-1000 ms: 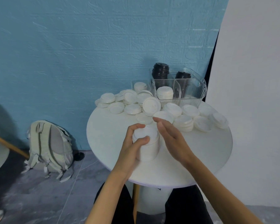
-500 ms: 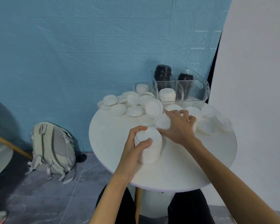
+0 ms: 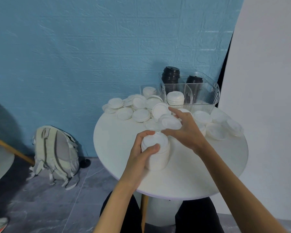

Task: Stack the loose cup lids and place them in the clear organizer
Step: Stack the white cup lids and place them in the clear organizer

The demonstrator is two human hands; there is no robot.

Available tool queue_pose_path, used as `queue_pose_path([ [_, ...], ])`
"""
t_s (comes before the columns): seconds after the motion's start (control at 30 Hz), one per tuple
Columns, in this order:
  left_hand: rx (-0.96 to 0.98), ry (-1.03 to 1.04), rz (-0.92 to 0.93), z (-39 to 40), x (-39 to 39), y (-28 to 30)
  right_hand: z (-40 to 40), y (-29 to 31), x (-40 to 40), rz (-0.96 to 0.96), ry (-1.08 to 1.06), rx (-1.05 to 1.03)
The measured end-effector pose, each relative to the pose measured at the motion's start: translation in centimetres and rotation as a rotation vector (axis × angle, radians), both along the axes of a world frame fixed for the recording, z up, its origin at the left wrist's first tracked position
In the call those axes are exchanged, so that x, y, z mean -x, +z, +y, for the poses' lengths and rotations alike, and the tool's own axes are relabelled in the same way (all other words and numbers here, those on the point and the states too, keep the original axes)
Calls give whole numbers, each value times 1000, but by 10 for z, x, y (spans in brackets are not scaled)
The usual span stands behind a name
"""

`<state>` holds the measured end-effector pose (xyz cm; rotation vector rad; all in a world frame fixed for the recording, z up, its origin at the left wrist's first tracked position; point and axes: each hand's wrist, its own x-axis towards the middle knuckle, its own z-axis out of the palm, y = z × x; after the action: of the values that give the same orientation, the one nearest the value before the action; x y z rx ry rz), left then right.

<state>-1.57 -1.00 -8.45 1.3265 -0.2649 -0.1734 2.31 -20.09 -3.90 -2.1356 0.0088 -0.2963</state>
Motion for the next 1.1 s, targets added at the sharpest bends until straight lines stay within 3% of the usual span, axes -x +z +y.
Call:
queue_pose_path([
  [0.17,-1,-6,-9,-1,2,3,-6,11,7,181,128,-300],
  [0.37,18,-4,-5,-1,-1,0,-11,28,18,269,487,-235],
  [0.6,7,3,-7,0,-3,-2,-7,27,19,324,512,-116],
  [0.87,4,-4,-17,0,-2,-3,11,19,17,256,473,-82],
  [1.1,-1,-5,-22,0,-2,-1,18,24,16,4,291,-395],
])
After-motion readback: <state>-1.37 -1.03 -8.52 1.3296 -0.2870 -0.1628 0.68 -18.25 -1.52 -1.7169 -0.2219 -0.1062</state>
